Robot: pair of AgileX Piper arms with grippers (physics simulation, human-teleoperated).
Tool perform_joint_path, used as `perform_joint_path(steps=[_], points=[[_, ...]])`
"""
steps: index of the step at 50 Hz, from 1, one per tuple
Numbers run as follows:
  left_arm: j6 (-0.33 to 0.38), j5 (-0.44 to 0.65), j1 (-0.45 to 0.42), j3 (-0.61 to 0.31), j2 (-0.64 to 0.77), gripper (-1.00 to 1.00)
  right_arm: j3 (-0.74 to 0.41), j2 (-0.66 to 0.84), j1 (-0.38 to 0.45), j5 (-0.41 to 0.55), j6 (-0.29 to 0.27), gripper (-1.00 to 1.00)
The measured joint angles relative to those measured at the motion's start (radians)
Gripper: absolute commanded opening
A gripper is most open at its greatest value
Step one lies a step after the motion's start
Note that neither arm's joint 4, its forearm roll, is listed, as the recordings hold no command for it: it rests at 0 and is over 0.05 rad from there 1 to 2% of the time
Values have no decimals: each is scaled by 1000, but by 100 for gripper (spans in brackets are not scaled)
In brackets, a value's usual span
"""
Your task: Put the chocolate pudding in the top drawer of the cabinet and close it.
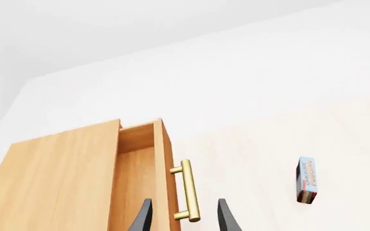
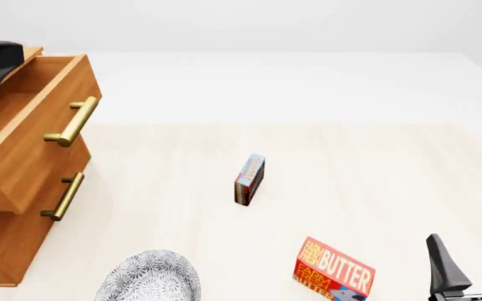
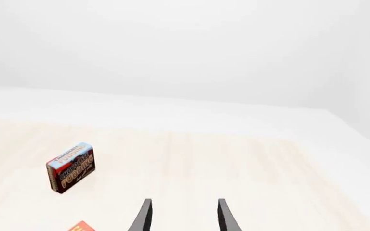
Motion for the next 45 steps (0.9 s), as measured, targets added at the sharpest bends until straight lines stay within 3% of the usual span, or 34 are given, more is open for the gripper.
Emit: perform_joint_path(steps=[45], points=[[-64, -44, 44, 26, 18, 100, 0, 0, 3, -1, 3, 100]])
